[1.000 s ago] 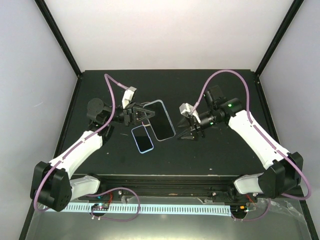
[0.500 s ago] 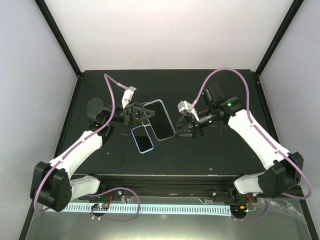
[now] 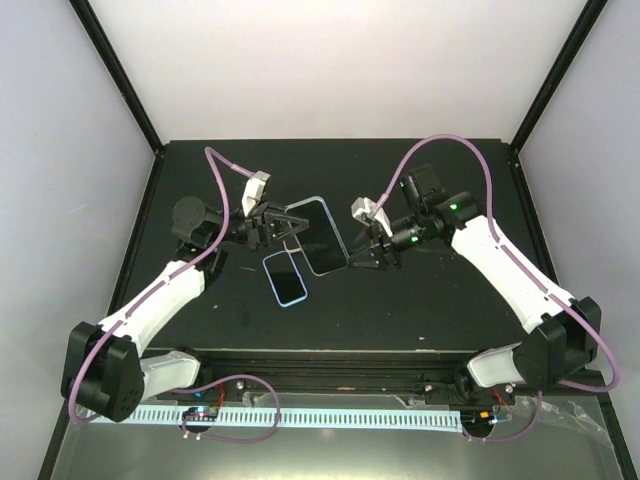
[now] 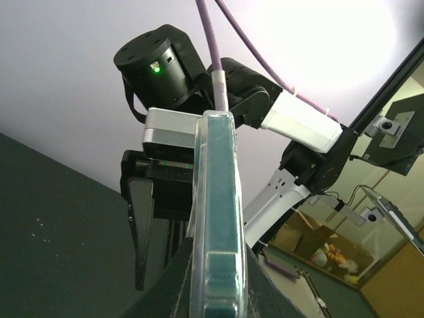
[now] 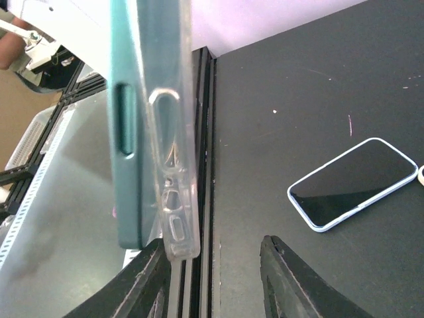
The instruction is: Take the phone out of the phone case
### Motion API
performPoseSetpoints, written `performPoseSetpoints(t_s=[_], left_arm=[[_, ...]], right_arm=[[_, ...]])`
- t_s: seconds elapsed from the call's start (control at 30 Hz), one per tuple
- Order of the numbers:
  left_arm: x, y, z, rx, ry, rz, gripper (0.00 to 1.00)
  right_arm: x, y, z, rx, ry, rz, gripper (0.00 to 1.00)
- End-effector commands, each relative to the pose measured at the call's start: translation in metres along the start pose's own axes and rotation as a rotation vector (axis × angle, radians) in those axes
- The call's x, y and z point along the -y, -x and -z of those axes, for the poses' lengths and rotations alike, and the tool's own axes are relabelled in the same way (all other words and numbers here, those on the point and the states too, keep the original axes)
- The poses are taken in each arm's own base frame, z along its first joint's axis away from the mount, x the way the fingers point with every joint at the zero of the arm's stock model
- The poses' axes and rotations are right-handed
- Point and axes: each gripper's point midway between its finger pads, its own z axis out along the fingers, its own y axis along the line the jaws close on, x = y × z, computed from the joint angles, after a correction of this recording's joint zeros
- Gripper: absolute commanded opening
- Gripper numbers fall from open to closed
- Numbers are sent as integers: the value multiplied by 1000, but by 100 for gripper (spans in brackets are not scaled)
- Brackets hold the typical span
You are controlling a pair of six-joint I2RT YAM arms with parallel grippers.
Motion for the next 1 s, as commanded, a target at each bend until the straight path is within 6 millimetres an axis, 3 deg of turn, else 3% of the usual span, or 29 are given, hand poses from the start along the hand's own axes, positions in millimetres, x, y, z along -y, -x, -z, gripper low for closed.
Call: performPoseSetpoints(t_s=[0.0, 0.13, 0.37, 0.57, 0.63, 0.73, 0.8, 0.97], left_arm=[[44, 6, -9, -56, -124, -86, 1], [40, 2, -11, -63, -116, -70, 2], [23, -5, -17, -45, -73, -38, 2], [-8, -12, -28, -24, -13, 44, 2], [-22, -9, -29, 4, 36, 67, 2], [-47, 0, -31, 29, 130, 104, 2], [-75, 3, -32, 42, 220, 136, 1], [-118, 18, -26, 120, 390, 126, 5]], right_arm=[[49, 16, -5, 7, -149, 29, 37], [52, 33, -5, 56, -142, 13, 39], [12, 65, 5, 191, 9, 48, 56], [1, 86, 9, 274, 93, 29, 59], [3, 84, 7, 259, 95, 20, 54], [4, 75, 4, 242, 98, -11, 35], [3, 69, 3, 239, 104, -45, 24], [8, 47, -1, 228, 61, -137, 4]])
